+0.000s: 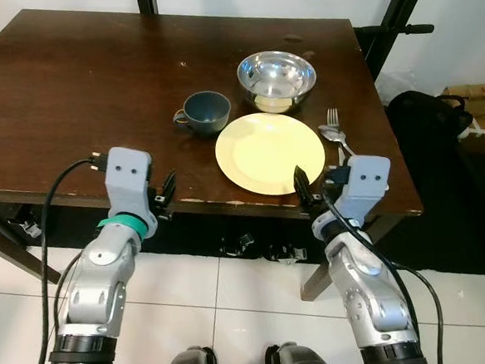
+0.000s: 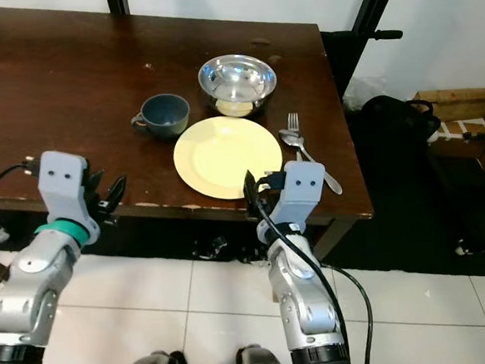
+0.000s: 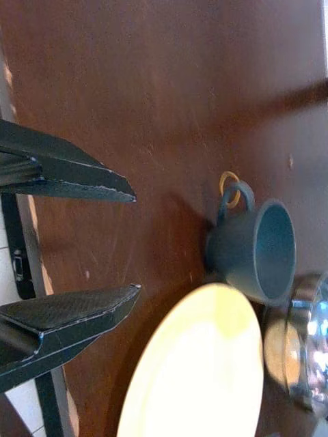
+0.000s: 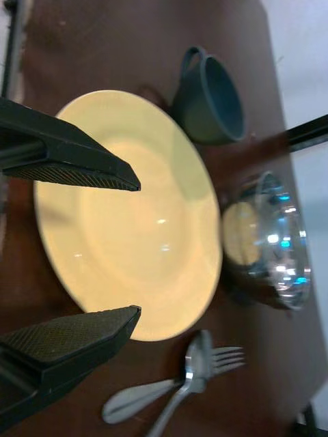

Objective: Setting the table

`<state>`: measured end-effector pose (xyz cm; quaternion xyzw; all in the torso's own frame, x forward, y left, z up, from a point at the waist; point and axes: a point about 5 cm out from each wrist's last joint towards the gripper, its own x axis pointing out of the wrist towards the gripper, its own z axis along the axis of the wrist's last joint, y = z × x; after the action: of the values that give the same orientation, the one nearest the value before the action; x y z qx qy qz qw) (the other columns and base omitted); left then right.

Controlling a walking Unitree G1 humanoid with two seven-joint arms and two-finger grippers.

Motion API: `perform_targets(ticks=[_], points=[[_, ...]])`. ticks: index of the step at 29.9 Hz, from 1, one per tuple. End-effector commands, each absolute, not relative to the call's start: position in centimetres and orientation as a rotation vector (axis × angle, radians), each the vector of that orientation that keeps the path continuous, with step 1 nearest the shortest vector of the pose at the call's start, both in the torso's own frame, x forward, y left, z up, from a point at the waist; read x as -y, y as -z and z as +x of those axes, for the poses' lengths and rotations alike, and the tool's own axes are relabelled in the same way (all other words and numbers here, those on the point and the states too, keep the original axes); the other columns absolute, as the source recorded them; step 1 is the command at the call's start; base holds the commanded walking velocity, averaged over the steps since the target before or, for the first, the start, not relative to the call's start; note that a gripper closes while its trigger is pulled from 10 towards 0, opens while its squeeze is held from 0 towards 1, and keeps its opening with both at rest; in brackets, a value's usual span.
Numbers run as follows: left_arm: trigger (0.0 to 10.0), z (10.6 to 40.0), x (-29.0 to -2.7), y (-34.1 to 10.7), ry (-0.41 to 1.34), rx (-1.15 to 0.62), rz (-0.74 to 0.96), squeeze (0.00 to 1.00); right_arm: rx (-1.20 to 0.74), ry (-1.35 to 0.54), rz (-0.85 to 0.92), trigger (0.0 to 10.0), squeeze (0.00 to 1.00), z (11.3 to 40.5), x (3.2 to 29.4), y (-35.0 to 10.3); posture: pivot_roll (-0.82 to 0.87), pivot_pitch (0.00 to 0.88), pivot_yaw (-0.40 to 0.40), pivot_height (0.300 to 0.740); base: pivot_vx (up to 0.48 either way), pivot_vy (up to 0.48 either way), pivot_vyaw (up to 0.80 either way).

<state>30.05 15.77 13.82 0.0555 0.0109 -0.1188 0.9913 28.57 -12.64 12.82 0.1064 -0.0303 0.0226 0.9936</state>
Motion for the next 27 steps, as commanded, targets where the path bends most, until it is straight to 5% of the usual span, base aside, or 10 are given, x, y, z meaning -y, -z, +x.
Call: perform_targets(ticks=[1, 11, 27], points=[[10.0, 30.2, -15.3, -13.8, 0.250, -0.005, 0.145, 0.00, 0.072, -0.010, 0.182, 10.0, 0.00, 28.6, 13.4, -12.7, 0.02, 0.000, 0.029, 0.740, 0.000, 0.000, 0.00], [10.0, 30.7, -15.6, -13.9, 0.216, 0.015, 0.152, 0.00, 0.090, 0.056, 0.139, 10.0, 0.00, 28.6, 16.2, -13.1, 0.00, 0.000, 0.020, 0.740, -0.211, 0.000, 0.00], [10.0, 30.9, -15.3, -13.5, 0.224, 0.030, 0.156, 0.00, 0.093, 0.057, 0.156, 10.0, 0.00, 28.8, 16.3, -13.1, -0.01, 0.000, 0.024, 0.740, -0.334, 0.000, 0.00]])
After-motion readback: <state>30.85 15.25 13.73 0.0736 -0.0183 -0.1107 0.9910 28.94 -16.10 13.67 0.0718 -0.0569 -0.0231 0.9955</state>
